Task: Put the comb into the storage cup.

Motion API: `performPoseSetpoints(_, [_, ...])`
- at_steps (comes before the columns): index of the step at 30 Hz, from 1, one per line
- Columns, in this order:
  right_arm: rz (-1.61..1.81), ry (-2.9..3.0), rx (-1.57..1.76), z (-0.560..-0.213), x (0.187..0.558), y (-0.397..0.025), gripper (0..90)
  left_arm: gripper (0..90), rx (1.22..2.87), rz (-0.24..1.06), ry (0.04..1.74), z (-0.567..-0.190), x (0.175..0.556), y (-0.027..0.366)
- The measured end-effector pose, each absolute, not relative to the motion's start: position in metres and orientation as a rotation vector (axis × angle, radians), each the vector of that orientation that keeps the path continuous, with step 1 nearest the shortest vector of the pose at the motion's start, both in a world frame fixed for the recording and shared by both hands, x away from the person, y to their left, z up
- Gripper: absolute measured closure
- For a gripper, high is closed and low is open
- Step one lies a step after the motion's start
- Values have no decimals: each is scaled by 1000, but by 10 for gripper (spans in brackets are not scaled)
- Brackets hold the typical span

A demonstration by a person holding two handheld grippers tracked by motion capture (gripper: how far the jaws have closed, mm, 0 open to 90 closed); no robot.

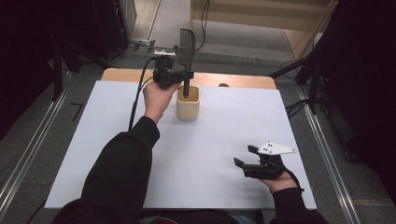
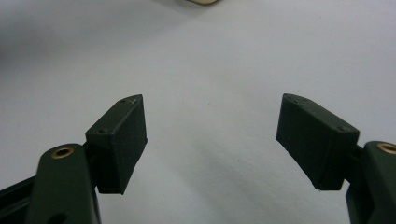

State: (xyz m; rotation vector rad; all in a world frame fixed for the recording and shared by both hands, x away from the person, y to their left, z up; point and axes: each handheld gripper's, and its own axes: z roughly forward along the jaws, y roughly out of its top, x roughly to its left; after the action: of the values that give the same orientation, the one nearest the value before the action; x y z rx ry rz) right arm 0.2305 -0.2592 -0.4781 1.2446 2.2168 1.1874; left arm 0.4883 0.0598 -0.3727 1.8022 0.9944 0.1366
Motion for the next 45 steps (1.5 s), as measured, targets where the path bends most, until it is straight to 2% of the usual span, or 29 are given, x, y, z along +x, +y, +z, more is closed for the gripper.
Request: performPoseSetpoints(45, [1187,2223,1229,-478,230,-256,226,728,1843,163,970,-398,490,52])
